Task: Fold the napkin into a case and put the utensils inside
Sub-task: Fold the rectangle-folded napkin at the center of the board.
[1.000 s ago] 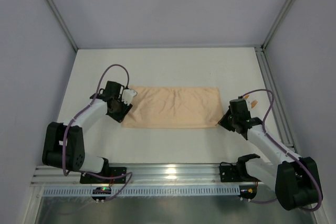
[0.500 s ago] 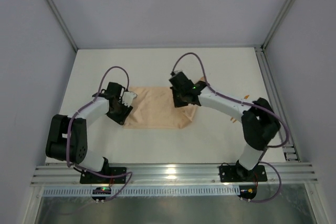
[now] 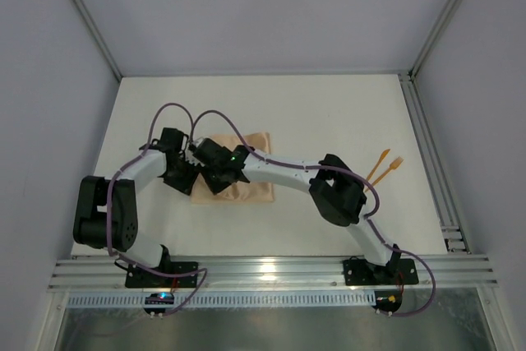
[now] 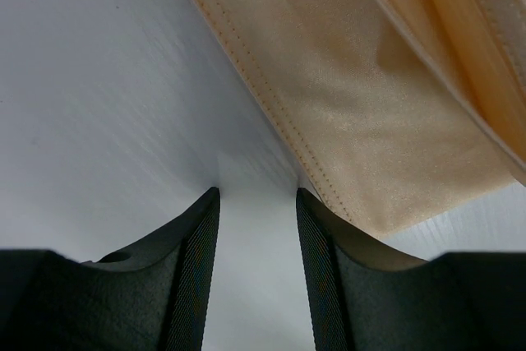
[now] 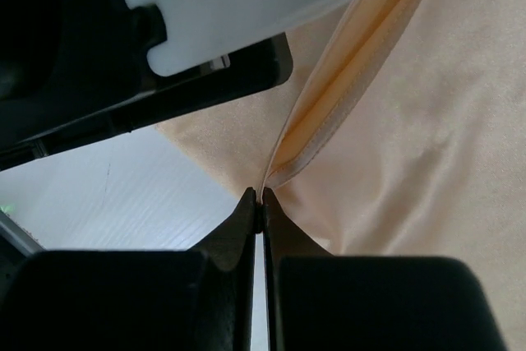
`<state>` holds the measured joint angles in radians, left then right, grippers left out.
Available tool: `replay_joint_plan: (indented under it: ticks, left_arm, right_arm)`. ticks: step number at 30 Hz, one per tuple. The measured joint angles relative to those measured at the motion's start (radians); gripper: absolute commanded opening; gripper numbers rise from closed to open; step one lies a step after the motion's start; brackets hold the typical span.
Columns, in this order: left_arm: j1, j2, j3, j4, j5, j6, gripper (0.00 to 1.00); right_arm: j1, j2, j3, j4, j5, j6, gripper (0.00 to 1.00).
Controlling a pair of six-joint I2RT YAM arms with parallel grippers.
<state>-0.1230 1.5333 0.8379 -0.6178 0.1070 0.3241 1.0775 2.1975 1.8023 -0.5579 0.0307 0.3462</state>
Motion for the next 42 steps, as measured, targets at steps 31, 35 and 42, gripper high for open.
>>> replay_joint_plan:
  ticks: [31,35,42]
  left_arm:
    - [0.085,0.033,0.032,-0.016,0.082,-0.012,0.17]
    - [0.105,0.032,0.032,-0.017,0.079,-0.014,0.25]
    - [0.119,-0.005,0.041,-0.037,0.045,-0.009,0.34]
  right_arm:
    - [-0.003,0.031,-0.06,0.303,-0.181,0.267,0.11]
    - [-0.003,0.055,-0.06,0.299,-0.181,0.307,0.44]
    - [-0.003,0.058,-0.057,0.3,-0.192,0.32,0.6]
